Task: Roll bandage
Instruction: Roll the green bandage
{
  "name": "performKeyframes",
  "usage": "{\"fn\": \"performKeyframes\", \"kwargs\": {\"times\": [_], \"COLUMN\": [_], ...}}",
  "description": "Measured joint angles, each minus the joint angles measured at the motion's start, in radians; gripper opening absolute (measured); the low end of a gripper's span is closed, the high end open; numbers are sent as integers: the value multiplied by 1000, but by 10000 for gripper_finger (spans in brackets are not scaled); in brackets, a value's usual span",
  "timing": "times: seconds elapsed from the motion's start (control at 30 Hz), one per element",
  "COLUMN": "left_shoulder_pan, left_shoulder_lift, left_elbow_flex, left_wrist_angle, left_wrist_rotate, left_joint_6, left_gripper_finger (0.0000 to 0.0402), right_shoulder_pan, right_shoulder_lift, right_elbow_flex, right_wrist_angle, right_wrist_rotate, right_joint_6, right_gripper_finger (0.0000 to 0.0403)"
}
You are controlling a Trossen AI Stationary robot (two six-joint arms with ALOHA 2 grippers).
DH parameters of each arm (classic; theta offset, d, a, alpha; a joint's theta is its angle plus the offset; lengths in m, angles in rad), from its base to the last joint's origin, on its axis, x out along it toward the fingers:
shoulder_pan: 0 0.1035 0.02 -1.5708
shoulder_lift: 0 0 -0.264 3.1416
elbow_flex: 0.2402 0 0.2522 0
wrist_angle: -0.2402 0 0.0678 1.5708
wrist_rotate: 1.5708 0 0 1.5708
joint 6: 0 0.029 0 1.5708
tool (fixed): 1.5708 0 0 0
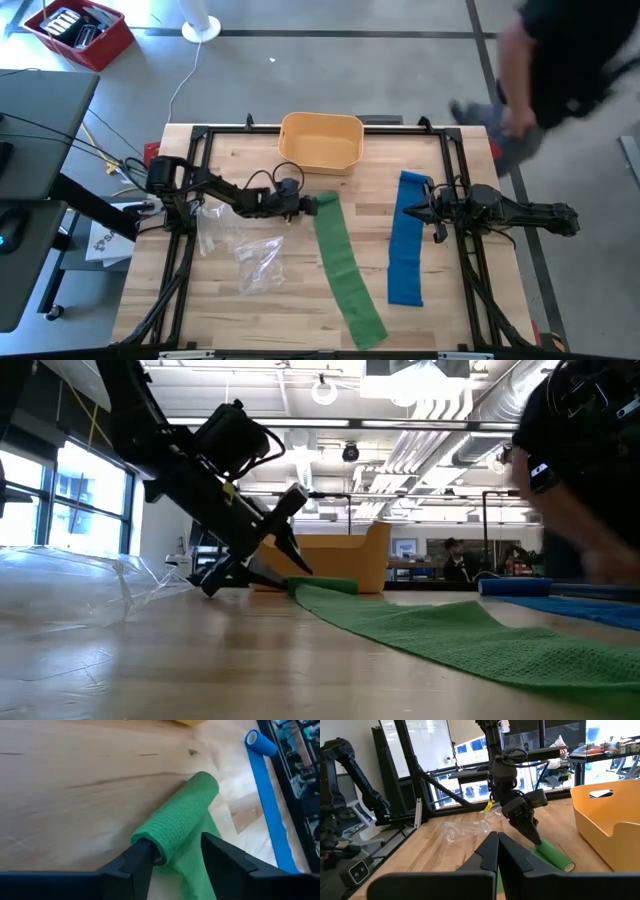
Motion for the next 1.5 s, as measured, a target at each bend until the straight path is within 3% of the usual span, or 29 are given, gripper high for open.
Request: {"fn": "performKeyframes", "kwargs": {"times": [0.23, 0.3, 0.47, 0.73, 0.93, 1.1, 1.27, 1.5], "left_shoulder_pan": [0, -9, -37, -88, -115, -129, -128, -136], "left_shoulder_lift": [-6, -6, -20, -175, -338, -427, -454, -448], "left_elbow_flex": [-4, -5, -5, -4, -3, -3, -3, -3], "left_wrist_angle": [44, 95, 274, 277, 154, -13, -113, -70], "left_wrist_rotate": [-32, -48, -60, -97, -107, -245, -263, -228], "left_joint_6": [105, 161, 353, 740, 955, 1075, 1014, 1027], "left_gripper_finger": [26, 9, 7, 4, 4, 4, 3, 3], "right_shoulder_pan": [0, 0, 0, 0, 0, 0, 0, 0], "right_shoulder_lift": [0, 0, 0, 0, 0, 0, 0, 0], "right_elbow_flex": [0, 0, 0, 0, 0, 0, 0, 0], "right_wrist_angle": [0, 0, 0, 0, 0, 0, 0, 0], "right_wrist_rotate": [0, 0, 0, 0, 0, 0, 0, 0], "right_joint_6": [0, 0, 0, 0, 0, 0, 0, 0], "right_gripper_finger": [0, 0, 0, 0, 0, 0, 0, 0]}}
